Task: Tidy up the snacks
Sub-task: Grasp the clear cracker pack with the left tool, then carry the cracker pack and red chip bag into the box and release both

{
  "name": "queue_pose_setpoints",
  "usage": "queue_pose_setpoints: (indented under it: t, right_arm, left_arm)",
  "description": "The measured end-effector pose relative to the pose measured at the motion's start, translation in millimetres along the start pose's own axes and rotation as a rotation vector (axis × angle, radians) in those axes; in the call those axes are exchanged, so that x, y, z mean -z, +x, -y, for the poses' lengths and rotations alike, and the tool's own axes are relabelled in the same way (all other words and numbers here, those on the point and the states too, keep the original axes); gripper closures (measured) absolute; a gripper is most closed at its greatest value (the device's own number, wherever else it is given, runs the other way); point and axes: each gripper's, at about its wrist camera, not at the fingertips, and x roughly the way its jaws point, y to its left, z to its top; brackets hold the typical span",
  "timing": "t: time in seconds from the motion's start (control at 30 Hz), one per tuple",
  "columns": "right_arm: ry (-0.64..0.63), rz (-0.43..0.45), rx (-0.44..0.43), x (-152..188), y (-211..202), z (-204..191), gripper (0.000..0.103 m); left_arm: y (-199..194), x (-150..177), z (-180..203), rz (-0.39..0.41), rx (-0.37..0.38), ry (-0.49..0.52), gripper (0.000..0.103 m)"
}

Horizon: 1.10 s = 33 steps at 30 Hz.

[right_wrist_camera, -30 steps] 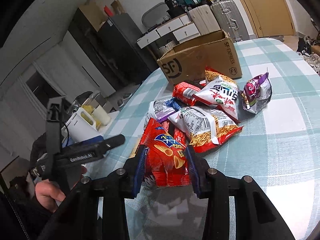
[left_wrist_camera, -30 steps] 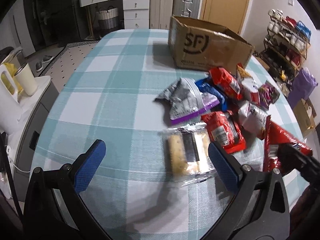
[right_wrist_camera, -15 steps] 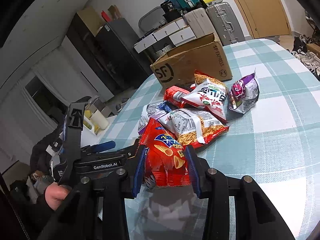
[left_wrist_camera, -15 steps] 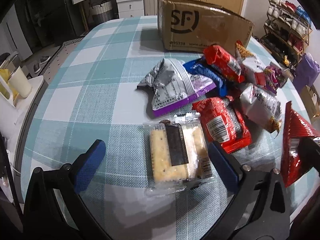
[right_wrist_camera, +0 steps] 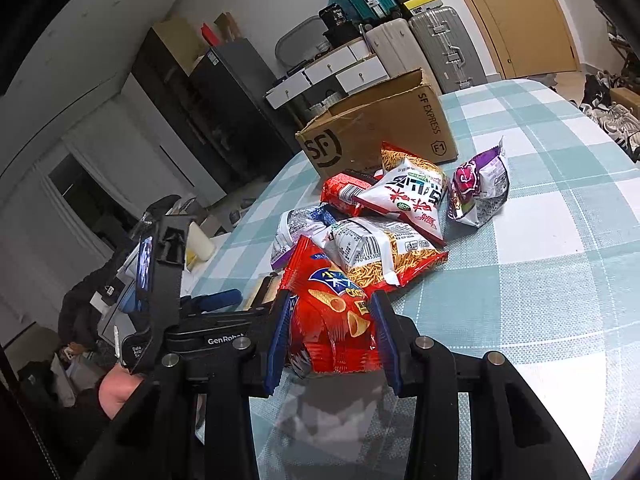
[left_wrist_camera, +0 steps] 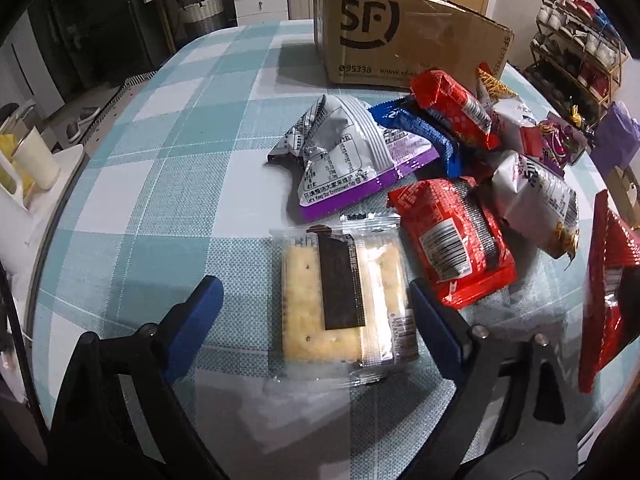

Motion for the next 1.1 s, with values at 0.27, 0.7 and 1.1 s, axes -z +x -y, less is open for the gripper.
queue_pose_setpoints:
  t: [0.27,0.7,1.1]
  right_arm:
    - [-0.003,-0.003,-0.001,0,0,-2,0.063]
    - [-0.043,0.027,0.0,-18,-7,-21,0.063]
    - [-0.099,0.069,-0.016,-77,-14,-38,0.063]
  left_arm:
    - [-8,2,2,0.025,0.081,0.031,0.049]
    - [-62,-11,-11,0.121,0.147,0.024,0.049]
    - [-115,-73,-4,0.261,0.215,0.079,0.049]
